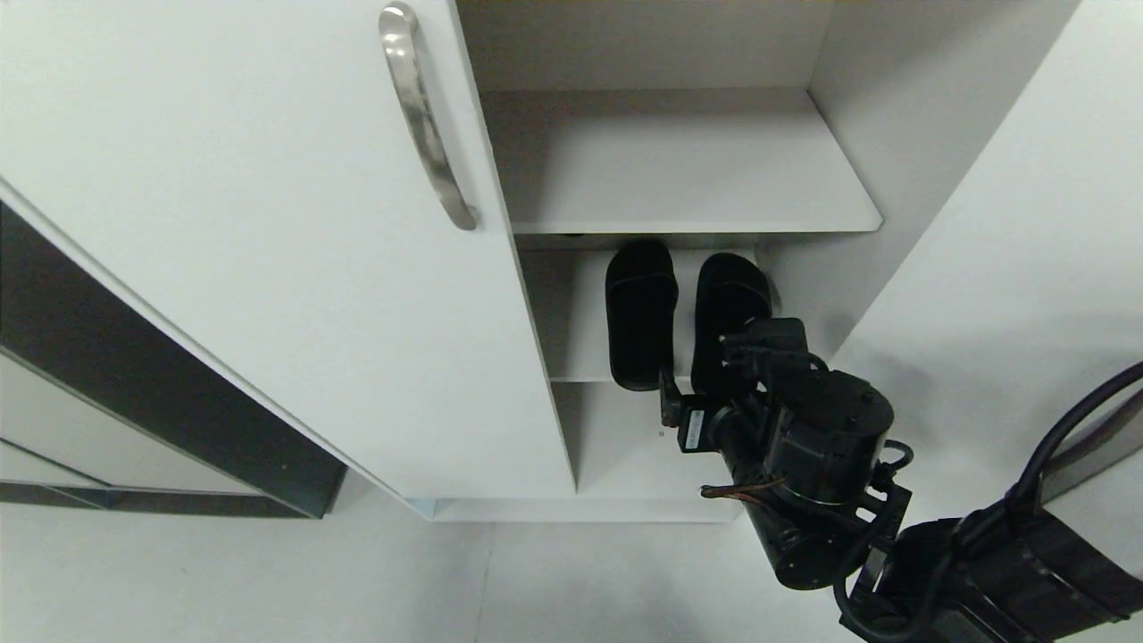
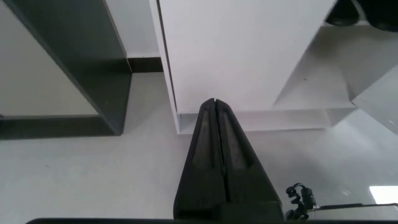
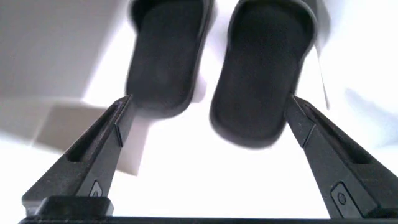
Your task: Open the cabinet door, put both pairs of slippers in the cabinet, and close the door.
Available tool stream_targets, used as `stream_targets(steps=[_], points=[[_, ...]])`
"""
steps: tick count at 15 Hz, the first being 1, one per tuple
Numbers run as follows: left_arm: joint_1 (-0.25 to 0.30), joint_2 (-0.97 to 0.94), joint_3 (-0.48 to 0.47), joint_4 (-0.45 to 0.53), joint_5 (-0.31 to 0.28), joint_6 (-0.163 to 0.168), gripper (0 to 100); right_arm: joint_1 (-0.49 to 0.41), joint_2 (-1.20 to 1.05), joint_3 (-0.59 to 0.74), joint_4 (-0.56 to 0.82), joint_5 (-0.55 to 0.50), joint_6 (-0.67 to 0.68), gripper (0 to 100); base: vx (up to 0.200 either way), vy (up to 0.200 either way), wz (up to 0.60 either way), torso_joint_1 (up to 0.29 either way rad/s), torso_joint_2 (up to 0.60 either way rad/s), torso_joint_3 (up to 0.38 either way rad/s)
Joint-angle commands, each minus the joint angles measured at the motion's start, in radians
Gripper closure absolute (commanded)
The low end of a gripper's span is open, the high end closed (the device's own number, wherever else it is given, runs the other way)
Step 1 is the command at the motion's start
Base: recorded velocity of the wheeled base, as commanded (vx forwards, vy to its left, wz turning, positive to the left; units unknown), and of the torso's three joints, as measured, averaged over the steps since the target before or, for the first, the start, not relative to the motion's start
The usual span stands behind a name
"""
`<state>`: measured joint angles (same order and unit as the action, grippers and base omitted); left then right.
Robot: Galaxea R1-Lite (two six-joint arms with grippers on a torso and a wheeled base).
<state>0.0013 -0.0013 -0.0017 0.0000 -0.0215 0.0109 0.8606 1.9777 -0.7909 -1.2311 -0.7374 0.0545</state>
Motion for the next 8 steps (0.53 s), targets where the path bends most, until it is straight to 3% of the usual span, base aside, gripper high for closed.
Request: stream_targets(steps=[1, 5, 8], points=[[0.000, 0.001, 0.000, 0.000, 0.000, 0.000, 100, 0.000, 0.003, 0.001, 0.001, 0.000, 0.001, 0, -0.200, 0.000, 0.00, -0.002, 0.00, 0.007], [0.000, 0.001, 0.000, 0.000, 0.002, 0.000, 100, 0.000, 0.003, 0.002, 0.001, 0.000, -0.001, 0, -0.200, 0.000, 0.00, 0.002, 0.00, 0.001], [0.000, 0.001, 0.000, 0.000, 0.002, 0.000, 100, 0.000, 0.003, 0.005, -0.001, 0.001, 0.001, 0, 0.000, 0.000, 0.00, 0.000, 0.00, 0.000]])
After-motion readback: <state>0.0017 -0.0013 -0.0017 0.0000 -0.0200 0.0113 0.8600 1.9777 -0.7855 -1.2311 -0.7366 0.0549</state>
